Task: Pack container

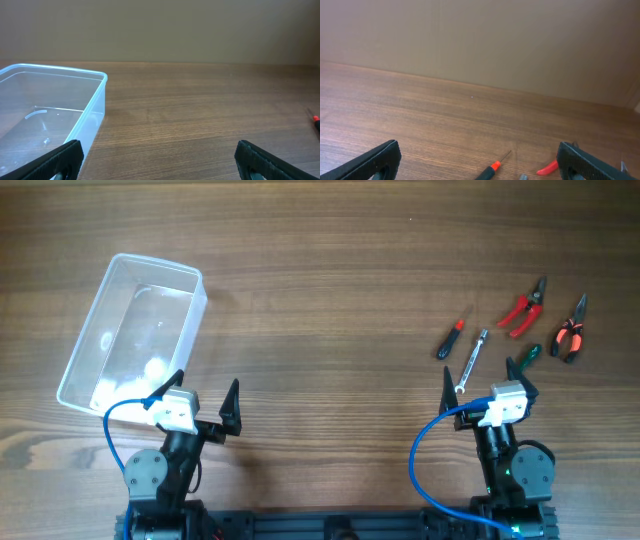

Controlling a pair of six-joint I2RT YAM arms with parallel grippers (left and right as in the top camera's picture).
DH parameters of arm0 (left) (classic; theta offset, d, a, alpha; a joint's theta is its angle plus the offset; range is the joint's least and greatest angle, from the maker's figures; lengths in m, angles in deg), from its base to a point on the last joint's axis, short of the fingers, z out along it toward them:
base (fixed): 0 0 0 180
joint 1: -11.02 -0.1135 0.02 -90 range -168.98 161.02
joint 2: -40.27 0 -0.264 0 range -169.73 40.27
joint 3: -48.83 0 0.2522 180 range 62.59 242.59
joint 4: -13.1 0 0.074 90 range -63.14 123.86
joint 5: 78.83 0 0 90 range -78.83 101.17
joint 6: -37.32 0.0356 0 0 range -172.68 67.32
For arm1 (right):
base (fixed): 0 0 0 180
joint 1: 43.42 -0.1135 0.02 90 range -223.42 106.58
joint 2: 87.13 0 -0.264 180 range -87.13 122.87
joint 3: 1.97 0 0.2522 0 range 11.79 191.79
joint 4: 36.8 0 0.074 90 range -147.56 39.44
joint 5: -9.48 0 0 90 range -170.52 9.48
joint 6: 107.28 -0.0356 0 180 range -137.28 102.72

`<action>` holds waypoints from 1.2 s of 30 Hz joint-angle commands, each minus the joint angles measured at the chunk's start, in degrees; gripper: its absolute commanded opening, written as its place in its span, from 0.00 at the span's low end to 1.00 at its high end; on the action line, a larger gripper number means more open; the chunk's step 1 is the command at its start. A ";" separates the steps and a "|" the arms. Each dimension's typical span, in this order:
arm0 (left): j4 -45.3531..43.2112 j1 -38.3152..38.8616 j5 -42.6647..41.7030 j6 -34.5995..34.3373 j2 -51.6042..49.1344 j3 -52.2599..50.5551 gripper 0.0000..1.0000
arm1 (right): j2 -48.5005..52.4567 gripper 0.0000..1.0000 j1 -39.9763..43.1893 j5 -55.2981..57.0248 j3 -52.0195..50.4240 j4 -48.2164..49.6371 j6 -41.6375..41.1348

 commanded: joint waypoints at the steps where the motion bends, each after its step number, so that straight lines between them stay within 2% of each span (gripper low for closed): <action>1: -0.22 0.37 -0.92 0.87 0.42 -0.44 1.00 | -0.50 1.00 -0.33 -0.87 -0.04 0.37 0.20; 31: -0.37 0.37 -1.14 0.70 0.42 -0.44 1.00 | -0.50 1.00 -0.35 -1.01 -0.04 0.37 -0.11; 36: -0.48 0.37 -0.70 0.66 0.42 -0.44 1.00 | 0.96 1.00 -0.33 -0.87 -0.04 0.35 -15.10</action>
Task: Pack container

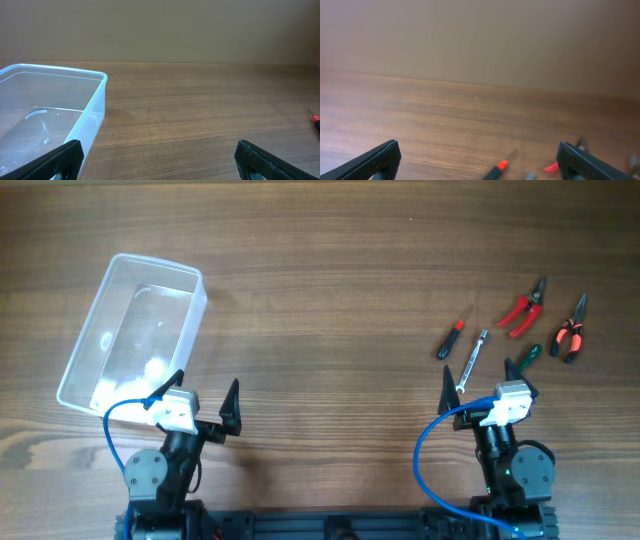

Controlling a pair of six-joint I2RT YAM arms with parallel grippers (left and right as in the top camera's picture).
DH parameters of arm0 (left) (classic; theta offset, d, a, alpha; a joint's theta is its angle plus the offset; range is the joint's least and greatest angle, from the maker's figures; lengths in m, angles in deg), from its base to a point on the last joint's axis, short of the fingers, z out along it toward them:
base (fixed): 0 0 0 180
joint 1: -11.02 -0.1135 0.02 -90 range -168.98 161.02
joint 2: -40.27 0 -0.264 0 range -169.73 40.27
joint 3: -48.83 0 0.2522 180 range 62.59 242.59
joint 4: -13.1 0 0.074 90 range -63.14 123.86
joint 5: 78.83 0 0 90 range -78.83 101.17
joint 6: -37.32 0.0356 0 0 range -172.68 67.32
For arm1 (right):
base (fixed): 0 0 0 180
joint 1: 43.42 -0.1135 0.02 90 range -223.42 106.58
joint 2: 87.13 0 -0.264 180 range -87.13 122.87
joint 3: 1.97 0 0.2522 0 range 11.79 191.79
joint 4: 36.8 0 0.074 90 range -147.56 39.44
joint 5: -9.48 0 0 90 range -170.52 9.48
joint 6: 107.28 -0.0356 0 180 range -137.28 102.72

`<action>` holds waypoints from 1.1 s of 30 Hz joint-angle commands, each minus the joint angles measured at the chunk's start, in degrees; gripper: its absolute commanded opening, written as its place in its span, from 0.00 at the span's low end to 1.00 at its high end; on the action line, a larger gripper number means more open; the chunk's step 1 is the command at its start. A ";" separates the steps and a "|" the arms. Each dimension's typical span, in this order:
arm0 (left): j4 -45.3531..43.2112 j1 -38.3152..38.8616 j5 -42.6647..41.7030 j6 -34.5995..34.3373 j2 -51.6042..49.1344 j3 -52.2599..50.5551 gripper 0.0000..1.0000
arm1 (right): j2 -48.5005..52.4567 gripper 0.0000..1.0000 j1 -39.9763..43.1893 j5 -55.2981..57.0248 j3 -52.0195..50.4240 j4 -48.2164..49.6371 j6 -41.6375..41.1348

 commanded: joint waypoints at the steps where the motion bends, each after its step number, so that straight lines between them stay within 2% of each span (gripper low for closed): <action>1: 0.07 0.37 1.38 -1.46 0.42 -0.35 1.00 | 1.86 1.00 -0.33 -0.68 -0.04 0.37 -11.34; 6: 1.60 0.37 5.25 -14.51 -3.48 4.98 1.00 | 8.44 1.00 -0.33 -0.90 3.78 1.16 -13.18; 10: 7.76 0.37 6.05 -15.76 -19.34 20.15 1.00 | 22.51 1.00 -0.33 -10.64 16.35 1.90 -12.07; 12: 18.75 0.35 6.32 -18.12 -32.11 34.34 1.00 | 32.13 1.00 -0.33 -19.32 28.22 -5.57 -12.17; 16: 44.30 -1.53 9.18 -18.43 -51.01 59.12 1.00 | 47.34 1.00 -0.35 -20.63 48.85 -32.65 -18.34; 19: 57.68 -5.11 9.73 -19.30 -59.60 69.99 1.00 | 54.53 1.00 -0.35 -21.03 55.63 -44.19 -18.43; 22: 64.15 -9.11 9.22 -19.34 -61.77 71.82 1.00 | 57.94 1.00 -0.35 -26.01 55.93 -47.87 -15.85; 27: 64.41 -26.10 9.46 -30.95 -62.49 71.80 1.00 | 66.73 1.00 -0.35 -18.95 61.79 -54.42 -13.33; 30: 64.46 -34.14 9.68 -30.86 -65.09 71.73 1.00 | 73.50 1.00 -0.35 -15.58 66.69 -58.12 -11.78; 33: 64.41 -38.10 9.66 -30.86 -70.86 71.08 1.00 | 77.31 1.00 -0.35 -15.61 67.01 -55.60 -11.82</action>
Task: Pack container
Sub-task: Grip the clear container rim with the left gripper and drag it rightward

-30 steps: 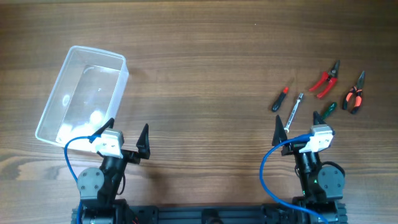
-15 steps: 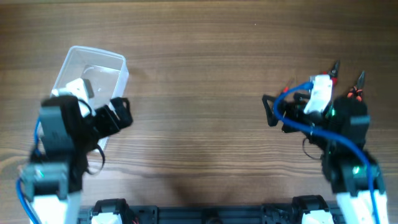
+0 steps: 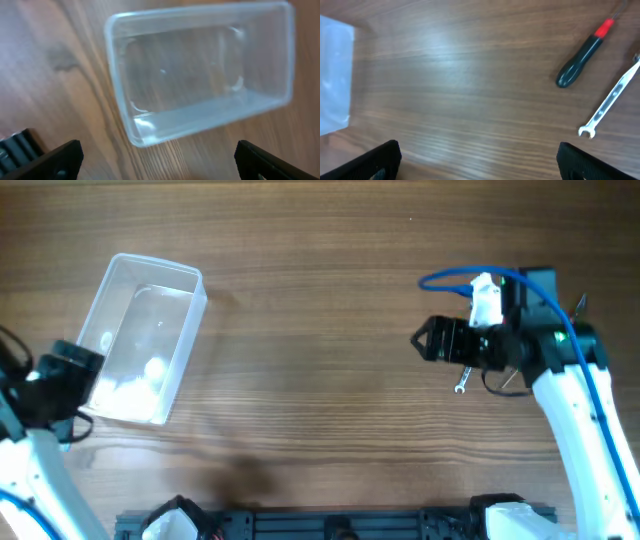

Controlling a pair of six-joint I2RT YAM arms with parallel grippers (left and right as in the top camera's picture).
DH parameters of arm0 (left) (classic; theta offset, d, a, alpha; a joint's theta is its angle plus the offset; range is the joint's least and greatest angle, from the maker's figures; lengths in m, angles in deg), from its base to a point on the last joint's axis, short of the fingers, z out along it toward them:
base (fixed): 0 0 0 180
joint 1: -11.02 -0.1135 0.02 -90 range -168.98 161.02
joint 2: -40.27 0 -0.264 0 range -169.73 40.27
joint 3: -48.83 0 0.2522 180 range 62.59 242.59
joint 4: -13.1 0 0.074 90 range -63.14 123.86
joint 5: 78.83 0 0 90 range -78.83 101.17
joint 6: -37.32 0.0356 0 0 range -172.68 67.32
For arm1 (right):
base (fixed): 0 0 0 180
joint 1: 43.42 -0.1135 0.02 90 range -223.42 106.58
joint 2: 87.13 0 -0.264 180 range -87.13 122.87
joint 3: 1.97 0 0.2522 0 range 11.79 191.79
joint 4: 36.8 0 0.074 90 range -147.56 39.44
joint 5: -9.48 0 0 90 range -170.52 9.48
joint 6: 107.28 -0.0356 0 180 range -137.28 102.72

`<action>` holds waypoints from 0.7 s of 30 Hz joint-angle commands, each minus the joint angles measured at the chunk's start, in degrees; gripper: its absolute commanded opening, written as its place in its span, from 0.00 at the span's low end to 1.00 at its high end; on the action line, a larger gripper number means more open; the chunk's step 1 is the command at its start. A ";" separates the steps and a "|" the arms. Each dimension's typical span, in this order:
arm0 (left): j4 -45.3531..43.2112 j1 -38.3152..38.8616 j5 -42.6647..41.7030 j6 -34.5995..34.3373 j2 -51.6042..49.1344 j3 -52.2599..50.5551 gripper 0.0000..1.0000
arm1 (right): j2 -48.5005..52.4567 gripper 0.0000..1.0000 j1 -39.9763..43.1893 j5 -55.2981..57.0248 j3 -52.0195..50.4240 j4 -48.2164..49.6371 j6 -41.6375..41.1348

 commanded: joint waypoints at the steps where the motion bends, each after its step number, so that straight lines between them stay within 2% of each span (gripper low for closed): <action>1: -0.07 -2.60 0.26 -1.86 -7.13 -0.37 1.00 | 3.48 1.00 -0.24 2.21 1.46 1.97 1.29; 9: -4.98 -2.58 0.26 -1.86 -25.09 -5.84 1.00 | 5.90 1.00 -0.24 5.62 1.44 3.91 2.78; 14: -10.69 -2.32 2.01 -1.81 -28.81 -9.40 0.97 | 5.90 1.00 -0.24 6.23 1.44 4.55 2.75; 17: -16.37 -0.46 3.91 -0.85 -28.81 -13.35 0.91 | 5.90 0.99 -0.24 6.21 1.46 4.52 2.71; 21: -22.34 2.67 4.11 -0.13 -28.81 -17.33 0.75 | 5.90 1.00 -0.24 6.19 1.44 4.31 2.71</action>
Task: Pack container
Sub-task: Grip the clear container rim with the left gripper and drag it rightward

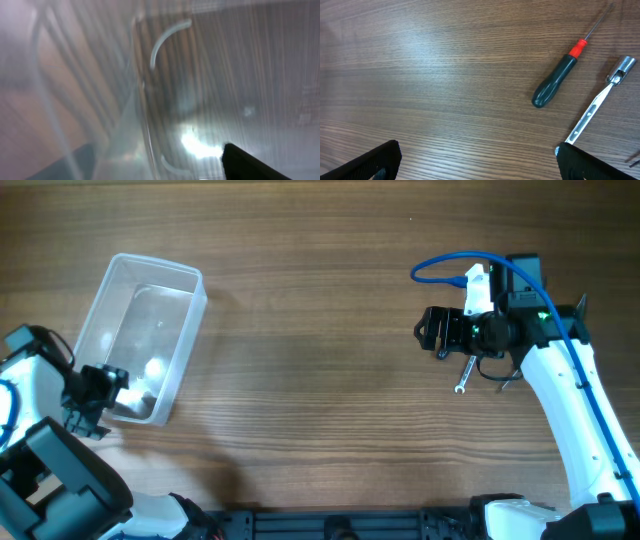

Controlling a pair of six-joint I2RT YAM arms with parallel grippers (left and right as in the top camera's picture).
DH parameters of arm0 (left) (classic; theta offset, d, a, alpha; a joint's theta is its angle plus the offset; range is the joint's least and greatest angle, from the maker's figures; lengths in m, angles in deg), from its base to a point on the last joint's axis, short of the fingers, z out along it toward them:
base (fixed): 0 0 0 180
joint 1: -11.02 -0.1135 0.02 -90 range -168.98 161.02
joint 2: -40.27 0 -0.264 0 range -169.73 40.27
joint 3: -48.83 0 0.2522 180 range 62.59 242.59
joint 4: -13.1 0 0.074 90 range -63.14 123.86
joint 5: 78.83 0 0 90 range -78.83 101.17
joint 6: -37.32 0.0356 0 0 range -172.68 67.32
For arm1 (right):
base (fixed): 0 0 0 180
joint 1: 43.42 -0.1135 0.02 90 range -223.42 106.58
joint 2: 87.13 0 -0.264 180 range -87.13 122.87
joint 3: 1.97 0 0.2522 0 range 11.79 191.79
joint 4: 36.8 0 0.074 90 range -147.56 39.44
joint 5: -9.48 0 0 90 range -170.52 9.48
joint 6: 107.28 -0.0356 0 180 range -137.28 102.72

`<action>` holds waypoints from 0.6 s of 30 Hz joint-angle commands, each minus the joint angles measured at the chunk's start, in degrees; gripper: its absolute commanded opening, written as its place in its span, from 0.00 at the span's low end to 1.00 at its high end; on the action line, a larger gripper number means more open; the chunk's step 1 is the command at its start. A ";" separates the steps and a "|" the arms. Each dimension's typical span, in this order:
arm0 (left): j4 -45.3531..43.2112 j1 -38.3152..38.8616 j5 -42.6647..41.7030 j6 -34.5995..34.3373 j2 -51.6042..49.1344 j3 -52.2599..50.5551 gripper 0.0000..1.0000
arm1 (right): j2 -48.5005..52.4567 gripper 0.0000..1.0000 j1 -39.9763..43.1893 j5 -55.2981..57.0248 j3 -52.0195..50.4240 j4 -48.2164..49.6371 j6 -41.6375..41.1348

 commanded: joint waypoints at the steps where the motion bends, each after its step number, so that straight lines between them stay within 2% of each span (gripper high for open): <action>1: -2.45 2.73 0.96 0.66 -0.33 -2.47 0.71 | 0.35 0.99 -0.24 0.98 1.40 -0.37 0.74; 14: -4.00 3.23 1.57 0.68 0.66 -2.43 0.50 | 0.35 0.99 -0.24 0.98 1.38 -0.87 0.76; 18: -4.68 3.23 1.57 0.66 3.21 -2.34 0.48 | 0.35 1.00 -0.24 0.98 1.38 -0.90 0.79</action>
